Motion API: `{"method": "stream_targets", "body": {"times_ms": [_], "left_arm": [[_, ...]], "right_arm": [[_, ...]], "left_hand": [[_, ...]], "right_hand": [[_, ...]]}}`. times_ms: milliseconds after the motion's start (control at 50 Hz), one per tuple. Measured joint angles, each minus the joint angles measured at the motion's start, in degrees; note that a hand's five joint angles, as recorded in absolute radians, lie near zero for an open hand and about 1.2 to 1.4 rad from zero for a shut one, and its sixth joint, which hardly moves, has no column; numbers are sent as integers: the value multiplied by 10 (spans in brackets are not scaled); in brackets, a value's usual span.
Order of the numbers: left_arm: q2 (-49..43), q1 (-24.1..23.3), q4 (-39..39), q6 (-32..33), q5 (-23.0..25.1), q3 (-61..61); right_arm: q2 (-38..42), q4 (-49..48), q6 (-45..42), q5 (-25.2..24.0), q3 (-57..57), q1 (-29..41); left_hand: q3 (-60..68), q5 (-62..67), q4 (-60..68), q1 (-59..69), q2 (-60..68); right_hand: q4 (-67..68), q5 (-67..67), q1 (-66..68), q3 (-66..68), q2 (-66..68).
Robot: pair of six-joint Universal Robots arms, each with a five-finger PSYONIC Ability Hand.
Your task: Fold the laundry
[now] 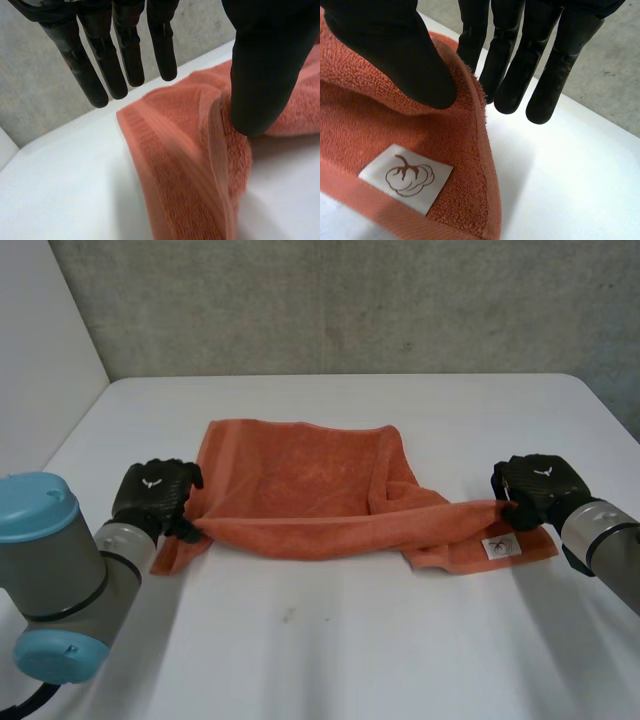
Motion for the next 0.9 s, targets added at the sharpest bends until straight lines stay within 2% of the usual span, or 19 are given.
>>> {"method": "stream_targets", "body": {"times_ms": [240,720,780,860,900], "left_arm": [[1,8,-52,-2,-1,-14],[-75,0,-52,-7,13,26],[-74,-1,-51,-10,21,29],[-75,-2,-45,-17,26,38],[-75,-2,-40,-21,27,42]], "right_arm": [[-17,3,17,27,4,-9],[-50,6,16,36,28,-20],[-51,6,16,36,28,-20],[-50,6,16,36,27,-20],[-50,6,16,36,27,-20]], "left_hand": [[0,-3,-3,0,-3],[0,-3,-3,0,-3],[27,38,35,39,31],[251,260,259,280,256],[320,327,328,329,329]], "right_hand": [[0,0,0,0,0],[0,0,0,0,0],[0,0,0,0,0],[0,0,0,0,0],[0,0,0,0,0]]}}
